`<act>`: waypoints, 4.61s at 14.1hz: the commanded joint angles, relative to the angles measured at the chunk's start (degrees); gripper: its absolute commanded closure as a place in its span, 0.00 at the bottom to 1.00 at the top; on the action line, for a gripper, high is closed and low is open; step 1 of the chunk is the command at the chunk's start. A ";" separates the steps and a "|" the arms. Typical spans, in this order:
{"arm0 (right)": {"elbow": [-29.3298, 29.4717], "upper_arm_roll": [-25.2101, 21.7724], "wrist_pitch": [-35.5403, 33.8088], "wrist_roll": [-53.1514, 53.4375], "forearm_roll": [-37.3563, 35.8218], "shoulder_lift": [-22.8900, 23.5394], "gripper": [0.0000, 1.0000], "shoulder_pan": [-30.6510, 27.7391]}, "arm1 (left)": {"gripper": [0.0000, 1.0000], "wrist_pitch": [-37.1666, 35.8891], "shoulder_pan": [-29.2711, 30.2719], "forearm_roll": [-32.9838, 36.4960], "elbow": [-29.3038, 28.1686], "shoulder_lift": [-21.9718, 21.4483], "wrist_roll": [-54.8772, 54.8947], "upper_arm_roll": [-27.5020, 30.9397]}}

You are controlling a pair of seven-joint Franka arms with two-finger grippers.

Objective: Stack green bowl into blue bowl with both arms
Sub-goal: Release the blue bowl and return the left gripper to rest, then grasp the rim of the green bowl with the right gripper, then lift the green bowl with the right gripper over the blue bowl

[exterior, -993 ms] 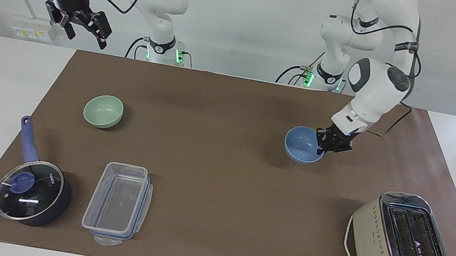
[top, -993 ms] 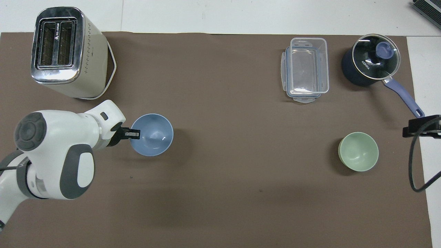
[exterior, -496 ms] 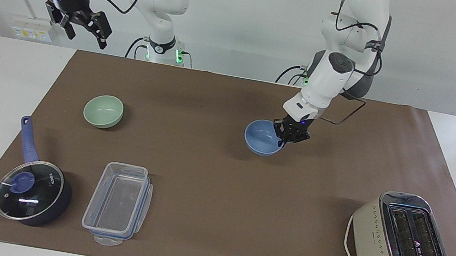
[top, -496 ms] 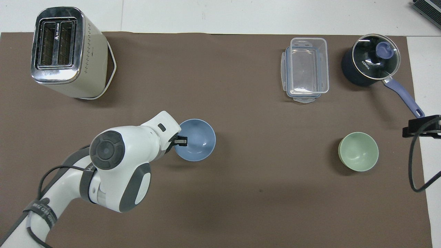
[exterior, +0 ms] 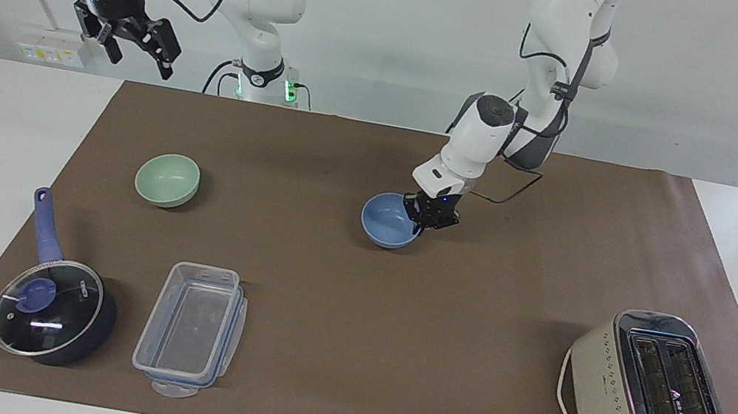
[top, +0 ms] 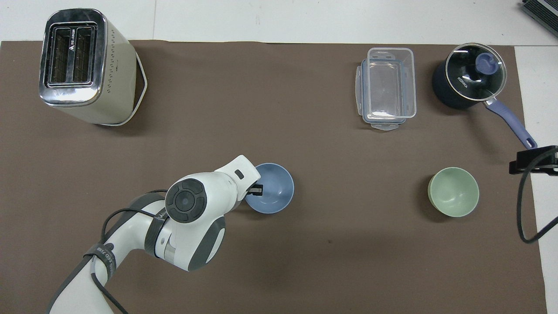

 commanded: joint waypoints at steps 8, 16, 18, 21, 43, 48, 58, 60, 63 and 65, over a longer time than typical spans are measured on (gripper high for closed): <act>-1.84 -0.10 0.19 -0.43 0.92 -1.26 0.00 -0.67 | 0.00 -6.42 2.80 1.59 1.65 -4.36 2.09 1.47; -13.52 -0.10 13.35 -15.69 0.04 0.23 0.00 -2.17 | 0.00 -23.12 18.79 8.97 5.22 -14.74 16.50 1.47; -16.59 -0.10 18.28 -24.47 -0.49 2.42 0.00 -3.48 | 0.00 -34.24 22.58 9.06 15.04 -13.70 20.72 1.38; -20.81 -0.10 24.95 -31.69 -0.49 6.64 0.00 -6.56 | 0.00 -47.36 27.24 9.15 27.02 -12.81 27.67 1.47; -30.50 -0.02 41.77 -33.48 1.01 14.38 1.00 -11.31 | 0.00 -64.89 29.63 11.87 39.88 -9.21 25.24 1.56; -28.22 0.07 38.88 -34.35 0.92 14.21 1.00 -11.13 | 0.00 -64.81 30.50 10.38 38.83 -10.61 24.17 1.64; -15.12 2.44 19.54 -24.37 7.95 7.35 1.00 -4.47 | 0.00 -64.63 30.77 9.59 39.27 -10.26 24.35 1.56; -15.12 2.44 19.97 -17.43 7.95 7.35 1.00 -0.17 | 0.00 -64.63 30.86 9.59 39.35 -10.26 24.35 1.56; -15.03 2.44 22.07 -5.65 7.34 7.44 1.00 7.56 | 0.00 -64.63 30.77 9.67 39.35 -10.26 24.35 1.56; -14.94 2.44 23.30 0.33 7.34 8.05 1.00 11.61 | 0.00 -64.63 30.77 9.67 39.35 -10.26 24.35 1.56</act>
